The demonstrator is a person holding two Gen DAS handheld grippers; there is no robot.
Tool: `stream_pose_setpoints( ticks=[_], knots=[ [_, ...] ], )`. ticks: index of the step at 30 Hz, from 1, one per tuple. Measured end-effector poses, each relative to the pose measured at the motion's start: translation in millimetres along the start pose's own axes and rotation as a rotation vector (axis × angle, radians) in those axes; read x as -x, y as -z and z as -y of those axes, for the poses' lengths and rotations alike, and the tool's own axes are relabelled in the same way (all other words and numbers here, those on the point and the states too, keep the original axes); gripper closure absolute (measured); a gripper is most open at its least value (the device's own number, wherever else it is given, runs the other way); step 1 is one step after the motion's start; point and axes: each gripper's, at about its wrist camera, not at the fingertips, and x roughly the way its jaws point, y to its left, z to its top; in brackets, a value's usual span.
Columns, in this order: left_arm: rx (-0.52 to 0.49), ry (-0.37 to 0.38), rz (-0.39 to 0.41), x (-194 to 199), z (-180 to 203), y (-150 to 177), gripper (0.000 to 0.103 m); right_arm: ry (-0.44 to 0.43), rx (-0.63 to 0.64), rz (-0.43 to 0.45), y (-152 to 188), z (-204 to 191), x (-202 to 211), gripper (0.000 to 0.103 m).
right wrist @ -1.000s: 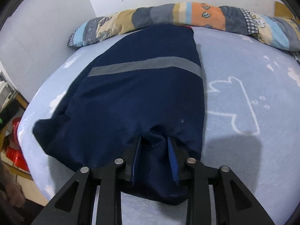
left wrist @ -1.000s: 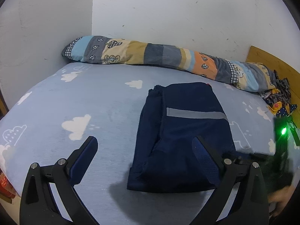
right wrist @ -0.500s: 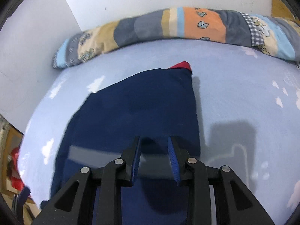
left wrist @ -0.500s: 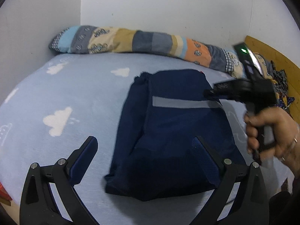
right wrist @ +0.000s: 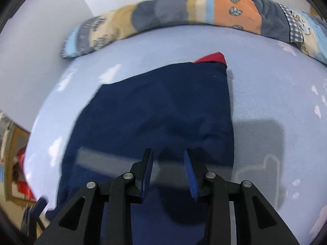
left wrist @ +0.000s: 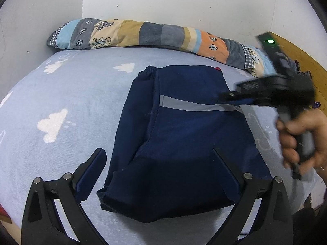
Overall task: Fold large clothes
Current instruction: 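Grasp the navy bundle's end with the right tool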
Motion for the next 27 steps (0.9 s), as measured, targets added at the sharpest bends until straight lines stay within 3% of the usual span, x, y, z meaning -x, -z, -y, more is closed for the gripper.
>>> stream_pose_setpoints(
  ticks=[7, 17, 22, 27],
  knots=[
    [0.004, -0.003, -0.004, 0, -1, -1, 0.001, 0.000, 0.058, 0.030, 55, -9, 38, 0.069],
    [-0.001, -0.029, -0.022, -4, -4, 2, 0.001, 0.006, 0.012, -0.027, 81, -3, -4, 0.070],
    [0.013, -0.023, -0.018, -1, -10, 3, 0.001, -0.085, -0.009, 0.001, 90, -6, 39, 0.068],
    [0.007, -0.019, -0.032, -6, -8, 4, 0.001, -0.066, 0.013, 0.023, 128, -10, 46, 0.067]
  ],
)
